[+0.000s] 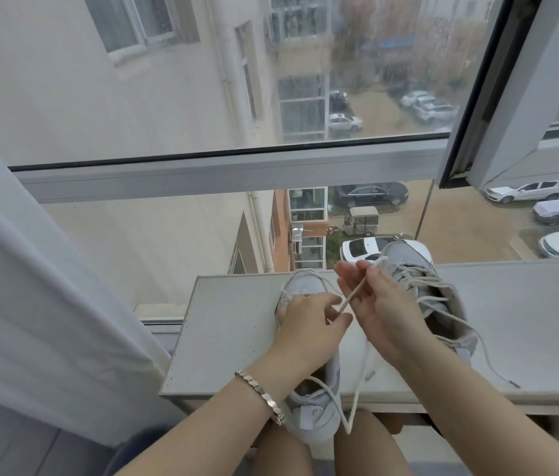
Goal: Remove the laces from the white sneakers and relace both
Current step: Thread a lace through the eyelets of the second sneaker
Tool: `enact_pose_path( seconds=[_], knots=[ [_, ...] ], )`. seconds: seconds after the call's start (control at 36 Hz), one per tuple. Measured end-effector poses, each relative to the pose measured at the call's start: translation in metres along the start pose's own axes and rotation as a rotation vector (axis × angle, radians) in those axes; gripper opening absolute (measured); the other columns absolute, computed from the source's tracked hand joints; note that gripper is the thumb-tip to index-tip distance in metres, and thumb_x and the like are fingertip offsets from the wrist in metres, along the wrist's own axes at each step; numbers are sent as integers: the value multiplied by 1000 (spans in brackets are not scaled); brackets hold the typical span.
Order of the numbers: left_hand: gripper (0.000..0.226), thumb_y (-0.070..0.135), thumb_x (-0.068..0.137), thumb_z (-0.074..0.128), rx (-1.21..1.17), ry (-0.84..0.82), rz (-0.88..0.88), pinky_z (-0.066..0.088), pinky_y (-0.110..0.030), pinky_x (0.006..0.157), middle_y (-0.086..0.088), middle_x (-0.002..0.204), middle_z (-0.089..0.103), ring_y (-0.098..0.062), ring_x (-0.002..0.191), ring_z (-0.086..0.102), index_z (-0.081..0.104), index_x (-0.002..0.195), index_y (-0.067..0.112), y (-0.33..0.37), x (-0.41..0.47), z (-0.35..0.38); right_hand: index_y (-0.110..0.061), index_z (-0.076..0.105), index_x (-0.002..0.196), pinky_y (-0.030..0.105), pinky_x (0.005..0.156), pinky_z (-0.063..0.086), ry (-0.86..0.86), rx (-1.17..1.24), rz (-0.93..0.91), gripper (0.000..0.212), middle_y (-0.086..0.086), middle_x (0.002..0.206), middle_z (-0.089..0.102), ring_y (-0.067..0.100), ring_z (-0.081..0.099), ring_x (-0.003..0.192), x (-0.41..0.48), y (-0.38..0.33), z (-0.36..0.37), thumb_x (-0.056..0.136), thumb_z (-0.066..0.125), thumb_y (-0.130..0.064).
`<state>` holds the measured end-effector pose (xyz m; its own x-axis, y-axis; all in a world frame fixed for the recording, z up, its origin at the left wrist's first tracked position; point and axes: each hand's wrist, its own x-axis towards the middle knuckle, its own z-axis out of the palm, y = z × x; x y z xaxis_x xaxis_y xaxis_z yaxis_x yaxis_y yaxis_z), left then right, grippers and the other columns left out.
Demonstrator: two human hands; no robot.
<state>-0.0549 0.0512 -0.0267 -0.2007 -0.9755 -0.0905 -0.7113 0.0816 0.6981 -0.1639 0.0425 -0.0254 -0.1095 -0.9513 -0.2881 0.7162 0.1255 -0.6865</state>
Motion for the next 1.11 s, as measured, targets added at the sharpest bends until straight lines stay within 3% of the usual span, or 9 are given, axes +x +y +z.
enact_pose_path(
  seconds=[0.08, 0.14, 0.28, 0.39, 0.44, 0.56, 0.75, 0.94, 1.11],
  knots=[
    [27, 28, 95, 49, -55, -10, 32, 35, -40, 99, 16, 70, 62, -9, 92, 55, 67, 76, 23, 1, -4, -3, -5, 54, 95, 32, 90, 46, -7, -1, -24, 24, 12, 92, 68, 18, 63, 98, 1, -3, -1, 102, 32, -12],
    [31, 25, 96, 48, -62, 52, 48, 37, -40, 97, 14, 65, 61, -8, 82, 56, 63, 69, 24, 2, -5, -4, -7, 58, 96, 28, 87, 48, -6, -105, -28, 22, 7, 92, 69, 14, 64, 96, 1, -4, -5, 100, 38, -16],
    [31, 20, 97, 40, 186, 155, 183, 34, -36, 91, 0, 79, 69, -19, 83, 58, 69, 87, 16, 2, -3, -5, -8, 61, 67, 20, 65, 54, -135, -526, 83, 28, 3, 61, 61, 12, 60, 62, -10, 4, -12, 89, 58, -23],
    [26, 31, 96, 43, 308, 221, 232, 34, -31, 87, 4, 90, 67, -16, 90, 53, 68, 98, 24, 2, -5, -3, -7, 71, 78, 17, 60, 51, -48, -636, 43, 22, 0, 67, 68, 8, 63, 63, -10, 4, -17, 86, 64, -26],
    [29, 45, 91, 49, 387, 265, 154, 31, -29, 86, 8, 105, 61, -15, 102, 48, 60, 110, 27, 0, -5, 1, -10, 72, 80, 14, 53, 49, 26, -693, -15, 19, -2, 66, 66, 3, 60, 56, -6, 4, -19, 86, 64, -25],
    [47, 55, 82, 52, 551, 120, -79, 32, -34, 89, 0, 117, 48, -22, 111, 39, 53, 111, 19, -9, -2, 9, -5, 69, 78, 15, 52, 52, 88, -653, -60, 16, 9, 68, 64, 11, 57, 52, 1, 1, -23, 88, 62, -16],
    [9, 31, 75, 57, 442, 42, -72, 24, -31, 77, 7, 93, 47, -21, 103, 38, 56, 77, 23, -21, 2, 1, 3, 66, 81, 12, 56, 53, 47, -508, 38, 10, 10, 77, 66, 6, 65, 53, -1, 7, -34, 86, 57, 5],
    [24, 23, 76, 60, 324, 155, 112, 12, -19, 94, 17, 108, 59, -6, 128, 29, 67, 99, 27, -57, -8, -5, 0, 65, 81, 16, 59, 55, -18, -520, 30, 14, 15, 74, 68, 13, 67, 60, -4, 26, -35, 79, 62, 14],
    [28, 42, 74, 72, 266, 248, 190, 12, -18, 90, 19, 100, 61, 1, 109, 31, 70, 101, 34, -63, -10, -2, -1, 65, 71, 18, 57, 55, 5, -657, -73, 11, 5, 59, 65, 9, 61, 51, 2, 37, -34, 73, 72, 7]
  ],
)
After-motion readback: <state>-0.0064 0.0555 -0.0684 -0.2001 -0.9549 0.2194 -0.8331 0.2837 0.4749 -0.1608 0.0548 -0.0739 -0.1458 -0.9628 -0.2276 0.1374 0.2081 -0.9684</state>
